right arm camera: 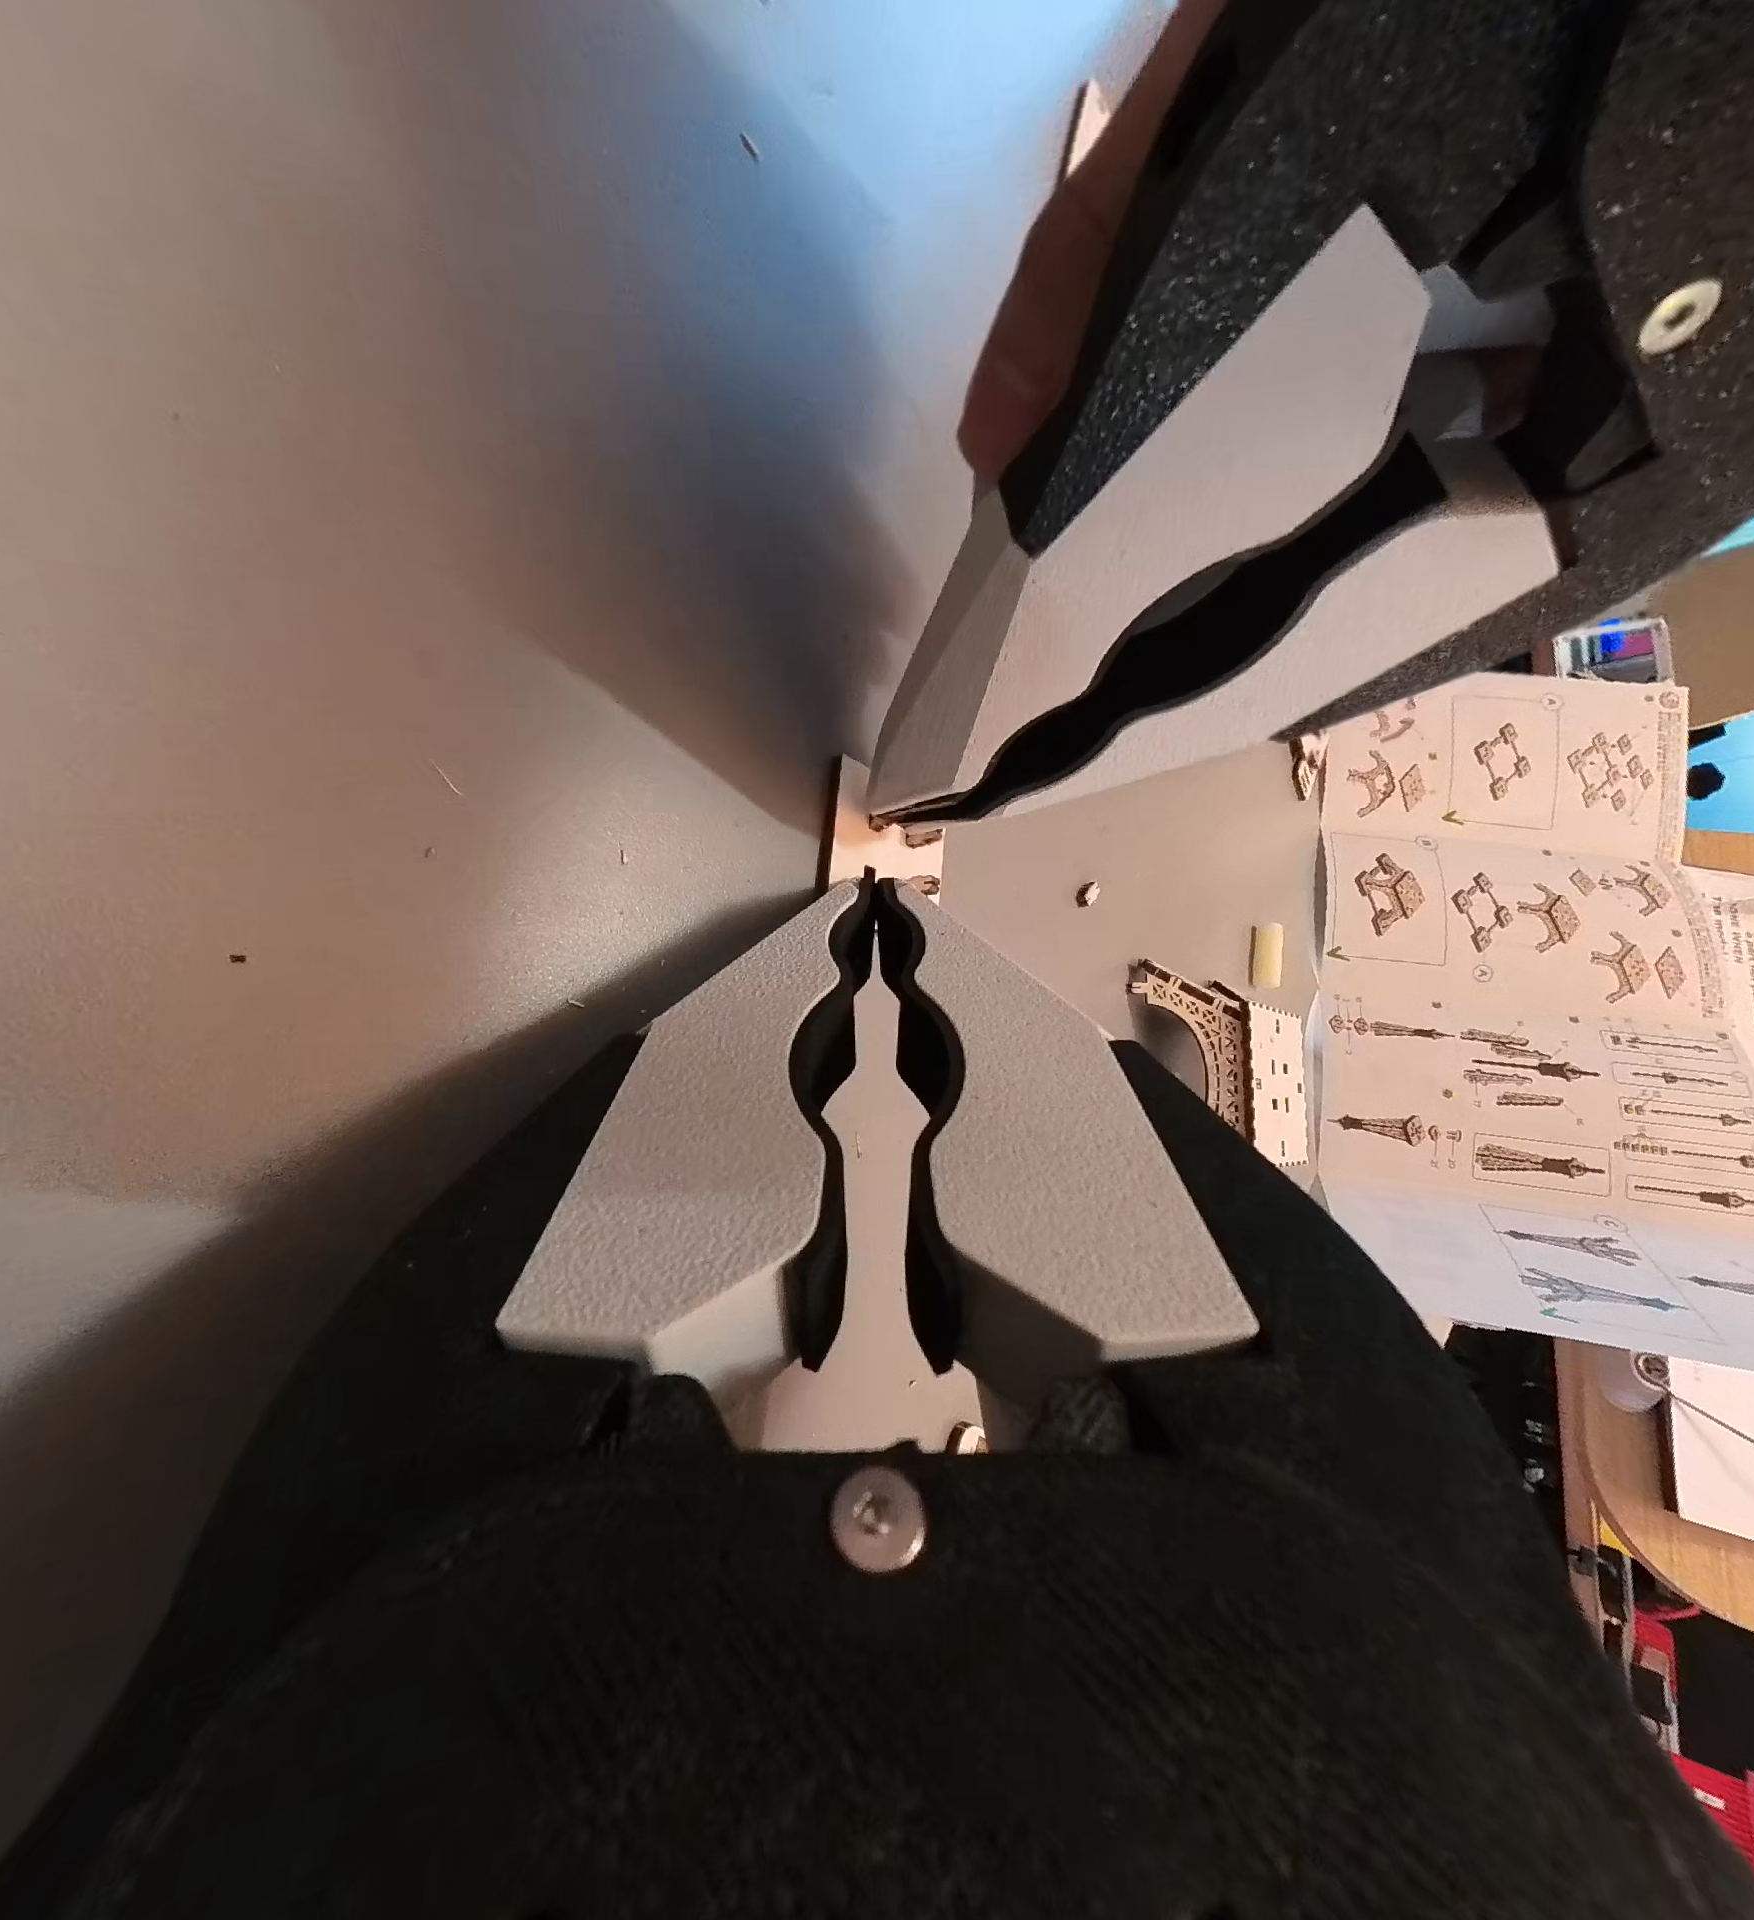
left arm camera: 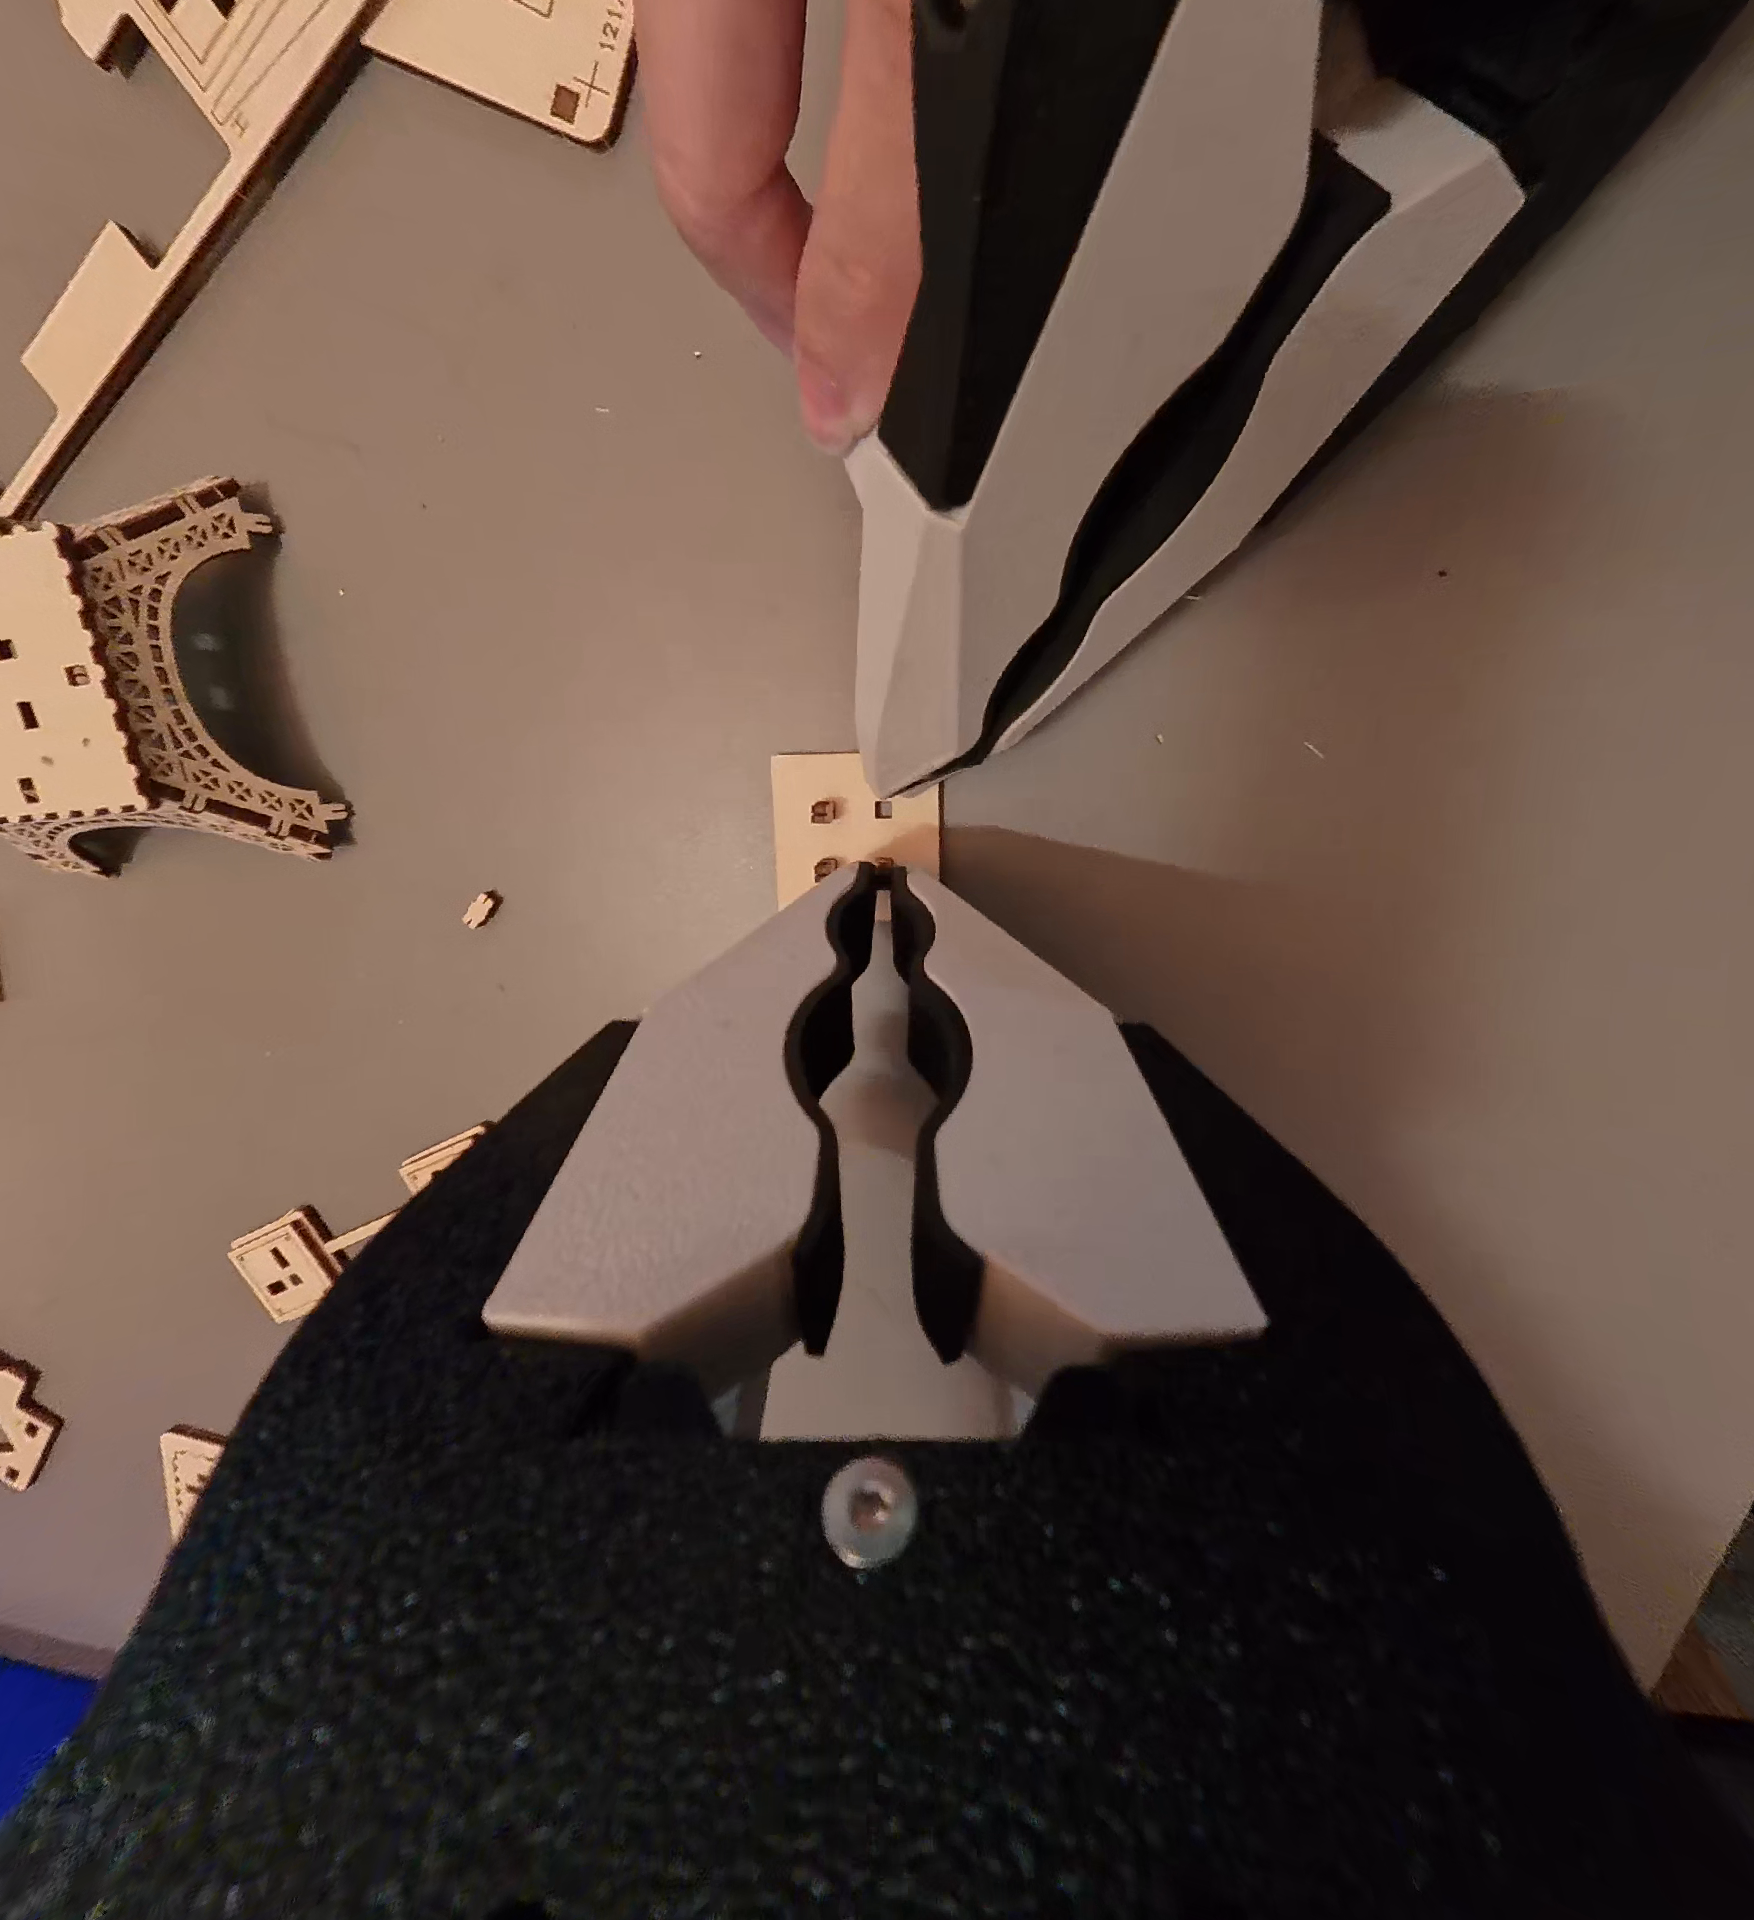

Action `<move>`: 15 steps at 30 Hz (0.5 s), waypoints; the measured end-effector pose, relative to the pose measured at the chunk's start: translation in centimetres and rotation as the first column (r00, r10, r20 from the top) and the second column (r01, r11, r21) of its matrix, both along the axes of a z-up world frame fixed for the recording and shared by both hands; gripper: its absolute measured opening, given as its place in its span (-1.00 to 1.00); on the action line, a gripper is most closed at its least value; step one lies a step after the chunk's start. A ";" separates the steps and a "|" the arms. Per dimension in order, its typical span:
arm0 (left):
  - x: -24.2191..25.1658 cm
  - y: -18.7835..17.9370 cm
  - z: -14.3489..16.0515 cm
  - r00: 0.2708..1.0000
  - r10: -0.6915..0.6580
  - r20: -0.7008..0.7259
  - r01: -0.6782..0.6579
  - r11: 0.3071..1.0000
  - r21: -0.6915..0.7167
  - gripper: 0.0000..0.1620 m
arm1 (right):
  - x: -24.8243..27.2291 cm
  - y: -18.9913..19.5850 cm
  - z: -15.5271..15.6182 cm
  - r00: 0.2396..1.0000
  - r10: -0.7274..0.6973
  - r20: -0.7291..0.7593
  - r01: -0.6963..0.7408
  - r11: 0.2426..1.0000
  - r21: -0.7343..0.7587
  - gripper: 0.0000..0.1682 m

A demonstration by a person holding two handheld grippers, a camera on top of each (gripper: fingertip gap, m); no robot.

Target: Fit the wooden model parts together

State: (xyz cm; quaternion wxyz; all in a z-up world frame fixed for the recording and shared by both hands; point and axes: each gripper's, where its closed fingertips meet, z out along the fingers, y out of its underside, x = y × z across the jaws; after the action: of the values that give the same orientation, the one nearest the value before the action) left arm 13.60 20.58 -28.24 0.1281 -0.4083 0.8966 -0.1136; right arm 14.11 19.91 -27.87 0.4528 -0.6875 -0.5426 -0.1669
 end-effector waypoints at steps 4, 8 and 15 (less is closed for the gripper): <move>-0.1 0.1 0.0 0.997 0.001 -0.074 0.001 1.000 0.024 -0.99 | 0.0 0.0 0.0 1.000 0.001 0.000 -0.001 1.000 0.000 -1.00; -0.1 0.1 0.0 0.987 -0.001 -0.159 0.013 0.997 0.073 -0.99 | 0.0 0.0 0.0 1.000 0.001 0.003 -0.001 1.000 0.000 -1.00; -0.2 0.2 0.0 0.960 0.012 -0.281 0.040 0.984 0.176 -0.99 | 0.1 0.0 0.0 1.000 0.000 0.002 0.000 1.000 0.001 -1.00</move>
State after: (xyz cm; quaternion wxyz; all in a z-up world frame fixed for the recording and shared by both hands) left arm 13.39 20.78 -28.27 0.0351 -0.4006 0.9152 0.0261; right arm 14.20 19.93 -27.88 0.4528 -0.6870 -0.5430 -0.1677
